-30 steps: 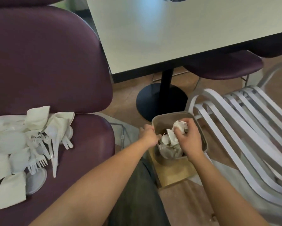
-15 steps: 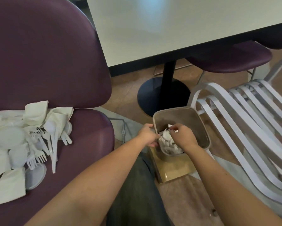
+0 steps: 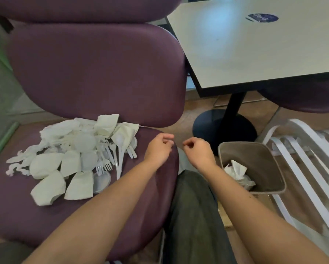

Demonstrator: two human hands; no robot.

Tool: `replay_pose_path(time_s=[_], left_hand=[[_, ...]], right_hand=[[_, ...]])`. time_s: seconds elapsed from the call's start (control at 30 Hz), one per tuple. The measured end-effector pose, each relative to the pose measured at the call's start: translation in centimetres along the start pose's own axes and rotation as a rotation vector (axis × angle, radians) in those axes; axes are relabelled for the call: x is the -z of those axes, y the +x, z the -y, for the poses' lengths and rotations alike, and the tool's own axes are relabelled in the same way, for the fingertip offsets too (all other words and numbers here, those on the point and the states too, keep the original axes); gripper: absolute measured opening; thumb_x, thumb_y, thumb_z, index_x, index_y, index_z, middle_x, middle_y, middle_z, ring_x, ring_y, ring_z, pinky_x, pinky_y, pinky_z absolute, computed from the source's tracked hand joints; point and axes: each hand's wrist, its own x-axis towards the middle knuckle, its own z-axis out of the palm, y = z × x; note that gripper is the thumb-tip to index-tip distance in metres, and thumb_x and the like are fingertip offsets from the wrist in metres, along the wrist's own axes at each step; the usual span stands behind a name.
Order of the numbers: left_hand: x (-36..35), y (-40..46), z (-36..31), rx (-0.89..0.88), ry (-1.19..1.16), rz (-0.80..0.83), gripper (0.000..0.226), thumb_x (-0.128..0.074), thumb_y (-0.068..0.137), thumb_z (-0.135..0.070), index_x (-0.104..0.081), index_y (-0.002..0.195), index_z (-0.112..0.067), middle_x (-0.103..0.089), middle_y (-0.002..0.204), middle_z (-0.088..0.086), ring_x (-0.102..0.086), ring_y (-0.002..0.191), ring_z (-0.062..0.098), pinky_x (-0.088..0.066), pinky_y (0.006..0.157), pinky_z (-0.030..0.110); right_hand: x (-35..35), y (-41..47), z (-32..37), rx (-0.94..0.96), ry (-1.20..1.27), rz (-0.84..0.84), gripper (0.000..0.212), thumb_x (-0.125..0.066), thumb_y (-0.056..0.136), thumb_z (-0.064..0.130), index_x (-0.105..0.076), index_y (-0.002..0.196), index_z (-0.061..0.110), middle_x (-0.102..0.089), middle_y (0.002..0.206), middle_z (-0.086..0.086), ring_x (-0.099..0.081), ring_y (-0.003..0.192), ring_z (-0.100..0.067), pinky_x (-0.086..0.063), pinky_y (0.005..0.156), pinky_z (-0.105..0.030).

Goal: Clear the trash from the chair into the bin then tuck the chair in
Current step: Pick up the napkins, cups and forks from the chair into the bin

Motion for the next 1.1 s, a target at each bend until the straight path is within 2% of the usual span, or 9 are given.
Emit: replay_pose_path(time_s=[0.2,0.3,0.43,0.6,0.77,0.83,0.93,1.0,1.1], left_hand=[[8.1,-1.5,4.1,-0.012,0.266,-0.127,0.025,-0.052,0.090,-0.006,-0.062,0.100,-0.026,-0.062,0.095,-0.001,-0.061,0.085,0.016,-0.044,0.076,0.025],[10.8,-2.2,6.0,0.008,0.430,-0.200,0.026,-0.057,0.083,-0.005,-0.060,0.101,-0.024,-0.058,0.111,0.007,-0.058,0.096,0.019,-0.046,0.086,0.031],[12.3,-2.6,7.1,0.067,0.643,-0.201,0.037,-0.070,0.083,-0.022,-0.051,0.114,-0.016,-0.050,0.121,0.007,-0.053,0.111,0.027,-0.044,0.090,0.039],[12.2,-2.7,7.6,0.090,0.640,-0.220,0.035,-0.065,0.086,-0.019,-0.045,0.115,-0.014,-0.060,0.113,0.008,-0.059,0.104,0.031,-0.042,0.076,0.037],[12.9,-2.5,8.4,0.157,0.533,-0.242,0.034,-0.062,0.085,-0.022,-0.041,0.112,-0.023,-0.067,0.097,0.001,-0.065,0.096,0.027,-0.050,0.079,0.039],[13.1,-2.5,8.4,0.176,0.513,-0.246,0.043,-0.064,0.085,-0.025,-0.041,0.122,-0.022,-0.065,0.103,0.000,-0.063,0.102,0.027,-0.046,0.079,0.035],[13.5,-2.3,8.5,0.170,0.539,-0.231,0.058,-0.063,0.088,-0.025,-0.039,0.140,-0.015,-0.060,0.126,0.005,-0.055,0.120,0.027,-0.043,0.091,0.036],[13.5,-2.1,8.6,0.161,0.585,-0.202,0.053,-0.059,0.090,-0.025,-0.045,0.140,-0.016,-0.058,0.132,0.005,-0.052,0.125,0.025,-0.042,0.096,0.037],[13.3,-2.1,8.4,0.165,0.568,-0.210,0.037,-0.056,0.091,-0.023,-0.056,0.127,-0.017,-0.063,0.122,0.005,-0.059,0.113,0.025,-0.046,0.089,0.037]], right_hand=[[-5.6,-1.1,4.6,0.026,-0.029,0.100,0.020,-0.055,0.086,0.018,-0.069,0.094,0.029,-0.070,0.102,0.002,-0.059,0.105,-0.023,-0.052,0.087,-0.035],[-8.1,-1.7,6.0,0.046,-0.055,0.126,0.021,-0.054,0.085,0.019,-0.070,0.097,0.028,-0.071,0.103,0.000,-0.061,0.104,-0.024,-0.051,0.089,-0.036],[-10.7,-2.0,7.6,0.105,-0.111,0.172,0.022,-0.056,0.089,0.026,-0.068,0.106,0.026,-0.069,0.108,-0.001,-0.057,0.110,-0.025,-0.050,0.088,-0.037],[-12.6,-1.0,8.4,0.109,-0.148,0.186,0.027,-0.059,0.089,0.040,-0.065,0.111,0.025,-0.067,0.109,0.000,-0.054,0.112,-0.024,-0.051,0.088,-0.039],[-14.1,-0.4,9.3,0.112,-0.183,0.196,0.037,-0.067,0.085,0.039,-0.057,0.116,0.020,-0.064,0.112,-0.003,-0.052,0.114,-0.025,-0.048,0.091,-0.041],[-14.6,-0.3,9.7,0.110,-0.199,0.197,0.040,-0.070,0.084,0.036,-0.056,0.117,0.019,-0.063,0.114,-0.004,-0.053,0.114,-0.026,-0.047,0.092,-0.042],[-15.0,0.1,9.9,0.082,-0.188,0.210,0.039,-0.072,0.082,0.029,-0.056,0.116,0.017,-0.062,0.116,-0.005,-0.056,0.112,-0.027,-0.047,0.093,-0.041],[-15.0,0.3,9.7,0.039,-0.141,0.223,0.038,-0.074,0.081,0.024,-0.057,0.114,0.017,-0.063,0.113,-0.006,-0.059,0.108,-0.027,-0.049,0.091,-0.038],[-14.3,0.4,9.2,-0.039,-0.031,0.235,0.031,-0.076,0.079,0.018,-0.061,0.106,0.019,-0.069,0.099,-0.002,-0.065,0.093,-0.020,-0.050,0.079,-0.031]])
